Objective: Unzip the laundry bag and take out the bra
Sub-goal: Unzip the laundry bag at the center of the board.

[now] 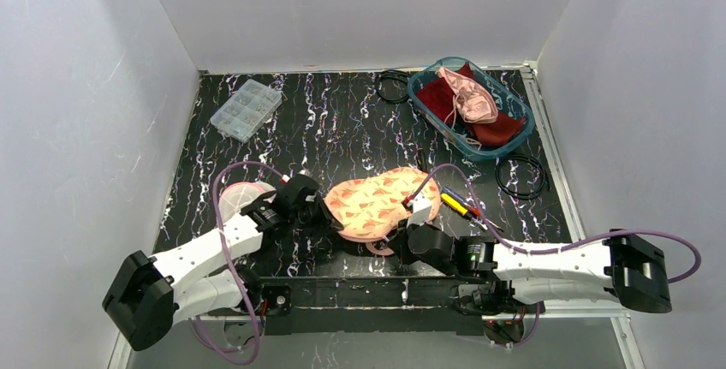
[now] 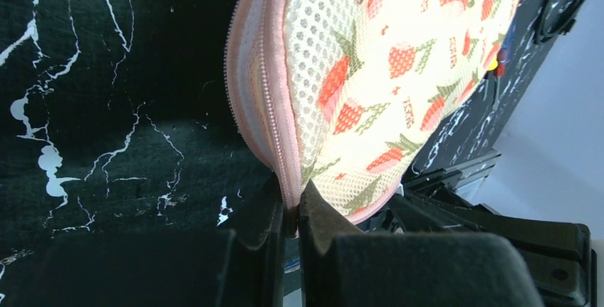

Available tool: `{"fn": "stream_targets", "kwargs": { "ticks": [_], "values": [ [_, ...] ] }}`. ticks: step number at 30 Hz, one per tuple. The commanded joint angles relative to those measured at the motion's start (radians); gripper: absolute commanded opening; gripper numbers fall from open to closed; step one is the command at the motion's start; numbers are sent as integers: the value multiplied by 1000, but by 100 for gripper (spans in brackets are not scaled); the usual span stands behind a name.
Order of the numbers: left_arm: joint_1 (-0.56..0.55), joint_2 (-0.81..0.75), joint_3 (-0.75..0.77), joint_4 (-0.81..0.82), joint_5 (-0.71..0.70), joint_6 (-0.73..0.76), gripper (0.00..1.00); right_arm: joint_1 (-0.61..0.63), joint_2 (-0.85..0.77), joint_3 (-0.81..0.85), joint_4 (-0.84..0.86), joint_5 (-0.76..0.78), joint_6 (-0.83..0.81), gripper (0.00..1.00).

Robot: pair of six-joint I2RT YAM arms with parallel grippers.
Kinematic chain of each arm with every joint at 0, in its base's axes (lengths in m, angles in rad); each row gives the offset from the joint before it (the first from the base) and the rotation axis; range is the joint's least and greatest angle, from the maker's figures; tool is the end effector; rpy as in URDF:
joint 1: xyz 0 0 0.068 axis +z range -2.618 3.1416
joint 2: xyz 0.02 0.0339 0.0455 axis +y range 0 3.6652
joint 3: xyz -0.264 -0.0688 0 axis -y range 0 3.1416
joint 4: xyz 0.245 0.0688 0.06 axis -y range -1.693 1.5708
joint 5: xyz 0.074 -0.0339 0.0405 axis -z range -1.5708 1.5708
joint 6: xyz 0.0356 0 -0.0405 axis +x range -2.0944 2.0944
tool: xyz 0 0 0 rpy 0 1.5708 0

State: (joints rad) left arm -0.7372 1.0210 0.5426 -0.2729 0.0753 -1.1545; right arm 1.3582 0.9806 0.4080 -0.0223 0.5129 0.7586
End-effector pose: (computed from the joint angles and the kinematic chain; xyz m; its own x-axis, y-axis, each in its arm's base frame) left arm 0.1516 -0.1413 0.2043 -0.8546 -0.4559 -0.2486 -0.1747 0.7032 -0.6892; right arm 0.0590 0.1903 0.1917 -0.6127 0.0021 -0.7903 -0.4746 0.7986 0.3701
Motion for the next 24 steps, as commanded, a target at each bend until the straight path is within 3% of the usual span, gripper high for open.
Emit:
{"fn": "stream_targets", "kwargs": {
  "ticks": [1, 3, 7, 10, 16, 19, 24],
  "values": [
    [22, 46, 55, -59, -24, 66, 1, 3, 0, -40, 70, -29, -14, 1],
    [23, 40, 54, -63, -12, 69, 15, 3, 13, -40, 105, -54, -15, 1],
    [22, -51, 16, -83, 14, 61, 68, 3, 36, -27, 156, -95, -20, 1],
    [20, -148, -29, -113, 40, 22, 84, 3, 59, -14, 198, -115, -21, 1],
    [-80, -287, -107, -121, 20, -105, 87, 4, 126, 13, 282, -166, -31, 1],
    [-180, -240, -82, -99, -52, -141, 87, 4, 188, 40, 325, -195, -43, 1],
    [-211, -91, -37, -46, -105, -159, 83, 7, 256, 73, 360, -228, -53, 1]
  ]
}}
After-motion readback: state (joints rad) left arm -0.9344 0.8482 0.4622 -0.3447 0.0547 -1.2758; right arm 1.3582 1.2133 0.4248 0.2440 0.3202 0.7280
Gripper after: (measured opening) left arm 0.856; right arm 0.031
